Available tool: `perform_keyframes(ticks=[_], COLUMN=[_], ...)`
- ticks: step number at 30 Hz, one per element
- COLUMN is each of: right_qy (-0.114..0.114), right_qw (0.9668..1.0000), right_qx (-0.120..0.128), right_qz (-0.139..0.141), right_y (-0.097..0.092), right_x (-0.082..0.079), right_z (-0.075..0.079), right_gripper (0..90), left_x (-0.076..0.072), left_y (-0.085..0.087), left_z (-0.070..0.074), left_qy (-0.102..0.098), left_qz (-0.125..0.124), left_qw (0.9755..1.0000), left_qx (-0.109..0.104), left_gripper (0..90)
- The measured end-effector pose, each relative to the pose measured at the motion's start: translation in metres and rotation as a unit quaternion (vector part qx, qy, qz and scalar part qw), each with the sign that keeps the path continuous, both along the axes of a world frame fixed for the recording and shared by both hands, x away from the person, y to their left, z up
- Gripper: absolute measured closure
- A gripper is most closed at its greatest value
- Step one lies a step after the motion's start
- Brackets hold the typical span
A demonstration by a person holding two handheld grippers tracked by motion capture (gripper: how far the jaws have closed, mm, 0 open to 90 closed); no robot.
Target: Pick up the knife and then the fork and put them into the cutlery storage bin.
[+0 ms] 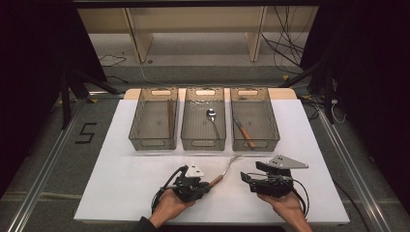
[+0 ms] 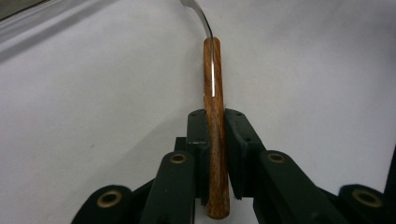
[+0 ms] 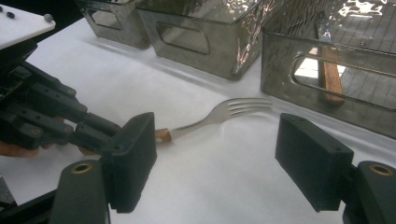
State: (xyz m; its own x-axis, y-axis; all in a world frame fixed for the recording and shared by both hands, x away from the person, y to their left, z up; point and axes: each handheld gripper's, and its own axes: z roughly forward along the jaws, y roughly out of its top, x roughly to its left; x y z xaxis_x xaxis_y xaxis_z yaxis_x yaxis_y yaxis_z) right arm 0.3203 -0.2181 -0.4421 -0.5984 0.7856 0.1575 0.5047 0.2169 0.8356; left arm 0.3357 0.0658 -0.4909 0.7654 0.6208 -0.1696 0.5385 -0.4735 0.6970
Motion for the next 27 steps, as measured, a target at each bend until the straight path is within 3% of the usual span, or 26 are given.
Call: perform_keyframes(ticks=[6,10,16,27], right_qy=[-0.005,-0.021,-0.040,-0.064], right_qw=[1.0000,0.9992,0.9965,0.9929], right_qx=[-0.002,-0.015,-0.036,-0.059], right_qz=[0.008,0.030,0.064,0.082], right_y=[0.004,0.014,0.030,0.041], right_x=[-0.002,-0.007,-0.014,-0.019], right_z=[0.001,0.000,-0.002,-0.007], right_gripper=[29.6,29.3,28.9,28.9], left_x=[0.005,0.007,0.007,0.006], left_y=[0.014,0.024,0.029,0.034], left_z=[0.007,0.014,0.019,0.027], left_qy=[0.020,0.028,0.034,0.037], left_qz=[-0.004,-0.008,-0.015,-0.018], left_qw=[0.9994,0.9989,0.9987,0.9983], left_qx=[-0.027,-0.036,-0.034,-0.042], left_gripper=[80.6,80.6,80.8,80.8])
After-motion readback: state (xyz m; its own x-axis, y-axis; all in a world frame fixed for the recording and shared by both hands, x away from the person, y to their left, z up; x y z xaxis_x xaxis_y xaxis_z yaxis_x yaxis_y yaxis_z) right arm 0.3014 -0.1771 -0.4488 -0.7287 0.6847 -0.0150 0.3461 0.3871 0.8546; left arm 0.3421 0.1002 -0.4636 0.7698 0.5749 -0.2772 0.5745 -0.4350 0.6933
